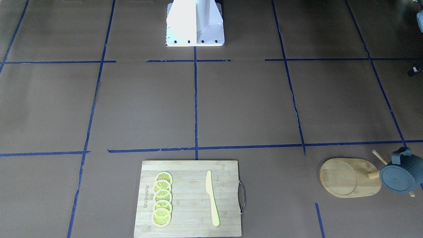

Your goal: Hang cup on storage rack

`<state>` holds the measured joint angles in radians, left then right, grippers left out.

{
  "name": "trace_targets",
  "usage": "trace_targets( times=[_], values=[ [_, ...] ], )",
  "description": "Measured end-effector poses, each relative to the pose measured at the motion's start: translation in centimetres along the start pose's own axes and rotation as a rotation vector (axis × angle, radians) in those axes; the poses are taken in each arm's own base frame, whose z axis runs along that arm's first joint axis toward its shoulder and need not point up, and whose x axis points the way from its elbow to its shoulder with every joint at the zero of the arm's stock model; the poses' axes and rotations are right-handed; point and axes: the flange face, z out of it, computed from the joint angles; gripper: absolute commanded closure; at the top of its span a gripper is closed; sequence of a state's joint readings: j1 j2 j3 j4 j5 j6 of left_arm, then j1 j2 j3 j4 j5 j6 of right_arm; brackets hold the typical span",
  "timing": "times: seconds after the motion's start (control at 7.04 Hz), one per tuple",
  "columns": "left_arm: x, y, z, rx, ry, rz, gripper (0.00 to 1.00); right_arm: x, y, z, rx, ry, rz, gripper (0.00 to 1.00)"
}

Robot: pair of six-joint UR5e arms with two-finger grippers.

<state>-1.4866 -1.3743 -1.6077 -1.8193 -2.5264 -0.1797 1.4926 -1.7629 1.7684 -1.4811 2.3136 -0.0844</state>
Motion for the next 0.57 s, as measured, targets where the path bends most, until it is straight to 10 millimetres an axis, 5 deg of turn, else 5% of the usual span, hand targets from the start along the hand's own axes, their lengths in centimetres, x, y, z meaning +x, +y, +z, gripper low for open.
trace_targets(
  times=[0.57],
  values=[
    [-0.4,0.1,-1.7,0.034,-0.033,0.074,0.0,-0.2,0.0,-0.3,0.006,0.001,-0.005,0.0]
  ],
)
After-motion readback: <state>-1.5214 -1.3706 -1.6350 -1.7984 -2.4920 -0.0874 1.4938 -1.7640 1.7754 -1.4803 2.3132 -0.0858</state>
